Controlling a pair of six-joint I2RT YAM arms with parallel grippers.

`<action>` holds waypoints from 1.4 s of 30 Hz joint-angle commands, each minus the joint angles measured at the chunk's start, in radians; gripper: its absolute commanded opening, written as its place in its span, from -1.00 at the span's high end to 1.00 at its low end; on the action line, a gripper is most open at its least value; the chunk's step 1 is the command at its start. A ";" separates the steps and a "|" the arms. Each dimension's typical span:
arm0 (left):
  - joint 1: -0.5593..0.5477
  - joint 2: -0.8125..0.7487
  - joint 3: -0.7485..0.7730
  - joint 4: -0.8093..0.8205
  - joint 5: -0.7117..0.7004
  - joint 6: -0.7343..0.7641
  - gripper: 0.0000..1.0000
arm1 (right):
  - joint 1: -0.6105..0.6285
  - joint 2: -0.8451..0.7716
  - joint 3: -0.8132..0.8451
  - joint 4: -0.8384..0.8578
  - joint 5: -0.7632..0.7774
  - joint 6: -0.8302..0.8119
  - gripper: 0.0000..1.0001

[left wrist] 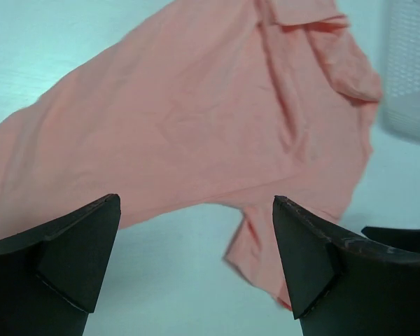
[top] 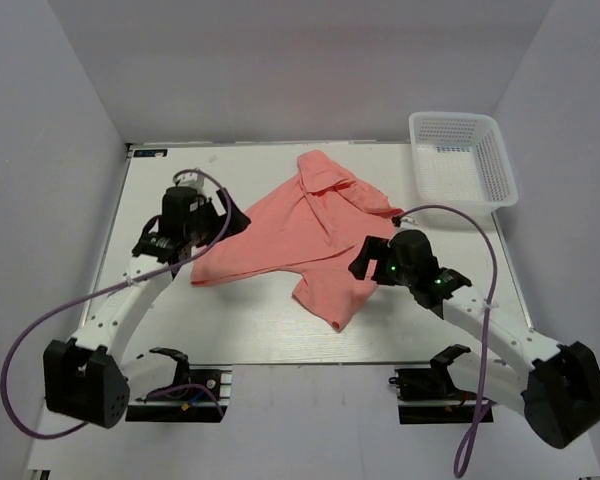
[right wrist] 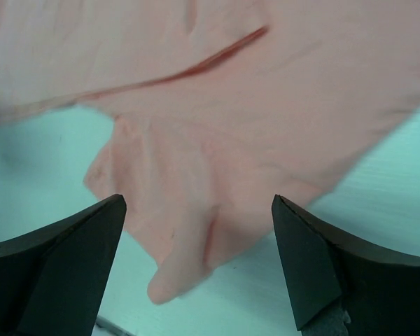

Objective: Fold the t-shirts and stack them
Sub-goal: Flatten out the tshirt

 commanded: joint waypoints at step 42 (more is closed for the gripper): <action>-0.522 1.329 1.336 -0.468 -0.226 0.089 0.32 | -0.023 -0.097 0.027 -0.317 0.636 0.141 -0.81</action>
